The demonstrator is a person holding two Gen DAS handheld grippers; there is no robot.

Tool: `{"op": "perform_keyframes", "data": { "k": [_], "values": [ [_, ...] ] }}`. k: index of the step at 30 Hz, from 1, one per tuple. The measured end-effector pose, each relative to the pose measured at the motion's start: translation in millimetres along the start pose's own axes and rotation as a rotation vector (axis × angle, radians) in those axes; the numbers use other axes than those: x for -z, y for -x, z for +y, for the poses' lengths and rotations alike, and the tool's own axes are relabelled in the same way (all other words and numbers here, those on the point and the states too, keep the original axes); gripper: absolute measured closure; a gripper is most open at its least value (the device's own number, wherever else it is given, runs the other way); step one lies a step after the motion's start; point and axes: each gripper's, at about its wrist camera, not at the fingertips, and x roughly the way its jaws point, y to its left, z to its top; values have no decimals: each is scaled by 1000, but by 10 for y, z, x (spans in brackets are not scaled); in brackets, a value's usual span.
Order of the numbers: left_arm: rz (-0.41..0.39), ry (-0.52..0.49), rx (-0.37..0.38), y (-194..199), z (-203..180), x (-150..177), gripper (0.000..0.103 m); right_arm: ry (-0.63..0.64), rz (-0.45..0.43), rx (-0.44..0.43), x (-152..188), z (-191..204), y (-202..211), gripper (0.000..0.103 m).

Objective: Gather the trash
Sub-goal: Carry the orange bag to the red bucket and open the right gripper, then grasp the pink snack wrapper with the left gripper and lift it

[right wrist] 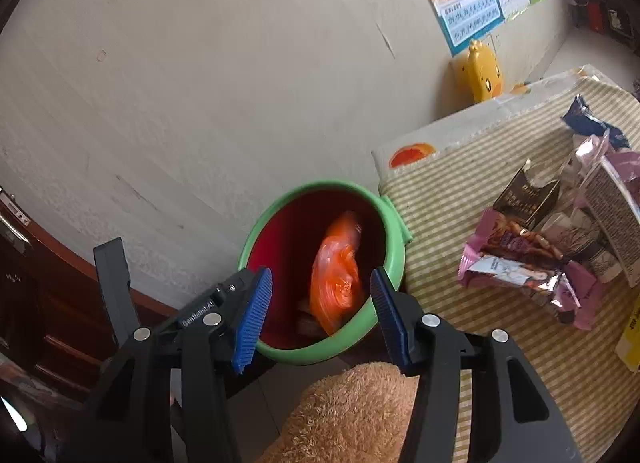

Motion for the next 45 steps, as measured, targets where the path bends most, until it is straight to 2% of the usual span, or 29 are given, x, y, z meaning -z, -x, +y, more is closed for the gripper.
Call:
{"op": "perform_keyframes", "data": {
  "k": [3, 5, 7, 11, 14, 18, 19, 21, 25, 26, 28, 29, 30, 31, 33, 37, 41, 45],
  "values": [
    [-15, -24, -3, 78, -159, 32, 24, 11, -46, 34, 72, -62, 233, 53],
    [-4, -33, 47, 108, -311, 56, 24, 8, -76, 75, 171, -180, 462, 53],
    [5, -97, 88, 154, -578, 113, 24, 4, -95, 116, 285, -285, 622, 53],
    [13, -235, 141, 209, -1106, 263, 24, -5, -121, 260, 602, -614, 971, 53],
    [80, -274, 209, 107, -1468, 411, 24, -59, -129, 329, 783, -875, 1184, 53],
    [222, -260, 286, -158, -1868, 628, 24, -169, -145, 348, 909, -1185, 1380, 53],
    [239, -255, 287, -211, -1951, 666, 24, -175, -149, 353, 919, -1203, 1416, 53],
    [262, -239, 242, -354, -2101, 737, 24, -178, -166, 365, 951, -1235, 1500, 53],
    [313, -191, 182, -588, -2167, 818, 24, -192, -192, 350, 1026, -1294, 1639, 53],
    [317, -188, 173, -634, -2166, 824, 25, -197, -195, 345, 1035, -1300, 1656, 53],
    [320, -196, 169, -672, -2164, 832, 42, -206, -201, 339, 1041, -1316, 1691, 53],
    [328, -200, 180, -694, -2169, 839, 46, -213, -207, 336, 1056, -1345, 1714, 53],
    [334, -199, 191, -698, -2173, 839, 59, -218, -211, 335, 1064, -1375, 1731, 53],
    [343, -197, 209, -687, -2170, 844, 76, -225, -213, 335, 1072, -1390, 1743, 52],
    [357, -209, 234, -614, -2165, 844, 89, -250, -218, 332, 1080, -1463, 1765, 52],
    [359, -269, 283, -320, -2135, 887, 94, -276, -226, 339, 1090, -1572, 1788, 52],
    [369, -408, 303, 19, -2083, 1084, 94, -316, -214, 344, 1119, -1685, 1755, 52],
    [396, -458, 282, 10, -2067, 1282, 93, -341, -202, 353, 1155, -1754, 1718, 52]
  ]
}}
